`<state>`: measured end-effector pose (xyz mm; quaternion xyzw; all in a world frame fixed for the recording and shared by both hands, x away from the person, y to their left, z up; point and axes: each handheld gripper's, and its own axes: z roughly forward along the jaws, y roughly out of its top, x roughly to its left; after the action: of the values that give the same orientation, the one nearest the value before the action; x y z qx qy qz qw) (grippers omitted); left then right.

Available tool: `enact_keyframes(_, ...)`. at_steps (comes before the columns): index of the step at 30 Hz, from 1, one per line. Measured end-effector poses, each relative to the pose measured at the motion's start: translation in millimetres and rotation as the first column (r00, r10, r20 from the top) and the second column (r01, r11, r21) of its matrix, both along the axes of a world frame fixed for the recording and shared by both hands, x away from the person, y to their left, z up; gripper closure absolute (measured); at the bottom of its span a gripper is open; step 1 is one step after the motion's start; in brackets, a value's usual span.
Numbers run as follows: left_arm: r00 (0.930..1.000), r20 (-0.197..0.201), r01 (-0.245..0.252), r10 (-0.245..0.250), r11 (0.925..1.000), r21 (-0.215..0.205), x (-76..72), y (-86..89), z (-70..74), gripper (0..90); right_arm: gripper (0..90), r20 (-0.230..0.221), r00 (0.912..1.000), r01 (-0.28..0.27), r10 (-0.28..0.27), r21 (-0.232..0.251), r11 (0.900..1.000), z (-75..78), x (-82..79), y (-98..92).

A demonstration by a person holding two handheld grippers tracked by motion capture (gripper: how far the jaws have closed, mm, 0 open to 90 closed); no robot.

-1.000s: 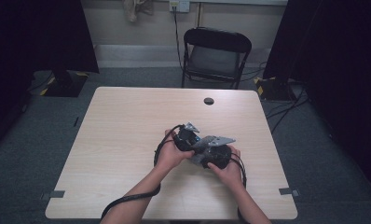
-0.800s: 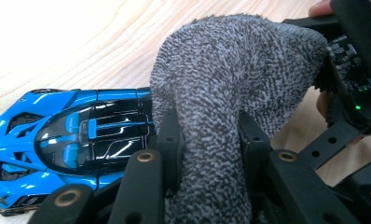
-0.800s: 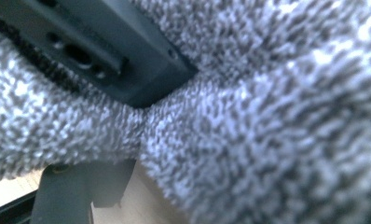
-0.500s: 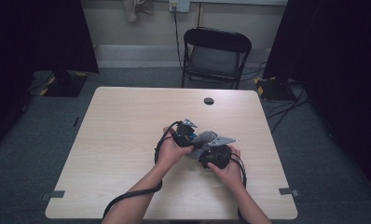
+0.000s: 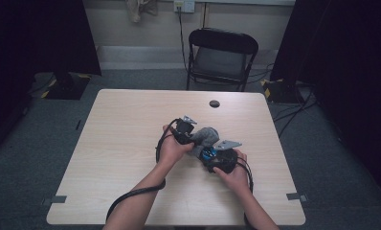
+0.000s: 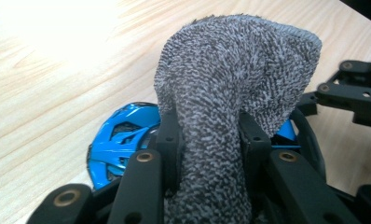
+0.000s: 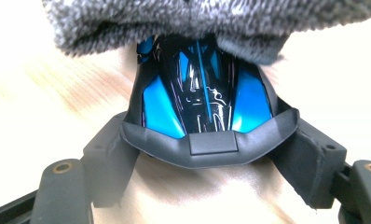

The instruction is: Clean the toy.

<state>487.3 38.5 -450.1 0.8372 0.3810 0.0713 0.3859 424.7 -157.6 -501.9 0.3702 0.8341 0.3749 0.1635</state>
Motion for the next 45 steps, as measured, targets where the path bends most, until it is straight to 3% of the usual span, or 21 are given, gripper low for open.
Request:
enact_keyframes(5,0.9999,0.003,-0.017,0.016,0.9996,0.024,6.8,2.8,-0.6,67.6,25.6,0.0,1.0,0.0,0.0,0.0,1.0,0.0,0.0,0.0)
enact_keyframes(7,0.9992,-0.004,-0.04,0.04,0.9991,0.01,9.7,6.2,-3.5,67.6,25.6,0.0,1.0,0.0,0.0,0.0,1.0,0.0,0.0,0.0)
enact_keyframes(12,0.9989,-0.001,-0.047,0.047,0.9989,-0.004,13.6,10.8,-7.3,67.7,25.6,-0.001,1.0,0.001,-0.001,0.001,1.0,0.0,-0.1,0.1)
enact_keyframes(17,0.998,0.003,-0.063,0.063,0.9979,0.017,21.7,16.2,-9.8,67.8,25.6,0.0,1.0,0.0,0.0,0.0,1.0,0.0,0.0,0.1)
enact_keyframes(21,0.9977,0.005,-0.067,0.067,0.9977,0.0,26.2,20.6,-13.4,67.8,25.6,0.0,1.0,0.0,0.0,0.0,1.0,0.0,0.0,0.1)
enact_keyframes(25,0.9964,0.024,-0.082,0.082,0.9964,0.018,29.7,25.7,-15.1,67.8,25.6,0.0,1.0,0.0,0.0,0.0,1.0,0.0,-0.1,0.1)
enact_keyframes(30,0.9934,0.023,-0.113,0.113,0.9936,0.01,31.7,34.8,-18.3,67.1,25.6,-0.001,1.0,0.0,0.0,0.001,1.0,0.0,0.0,0.1)
enact_keyframes(33,0.9915,0.006,-0.13,0.13,0.9915,0.006,32.2,40.2,-18.2,67.3,25.6,0.0,1.0,0.0,0.0,0.001,1.0,0.0,0.0,0.1)
enact_keyframes(34,0.9911,-0.01,-0.133,0.133,0.991,-0.013,32.1,41.4,-18.1,67.3,25.6,0.0,1.0,0.0,0.0,0.001,1.0,0.0,0.0,0.1)
enact_keyframes(38,0.9952,-0.033,-0.094,0.092,0.9936,-0.063,26.1,39.1,-12.6,68.3,25.6,-0.001,1.0,0.001,-0.001,0.001,1.0,0.0,0.0,0.1)
enact_keyframes(45,0.9996,0.013,0.025,-0.024,0.9975,-0.066,3.6,23.4,4.5,68.4,25.6,0.0,1.0,0.0,0.0,0.001,1.0,0.0,0.0,0.0)
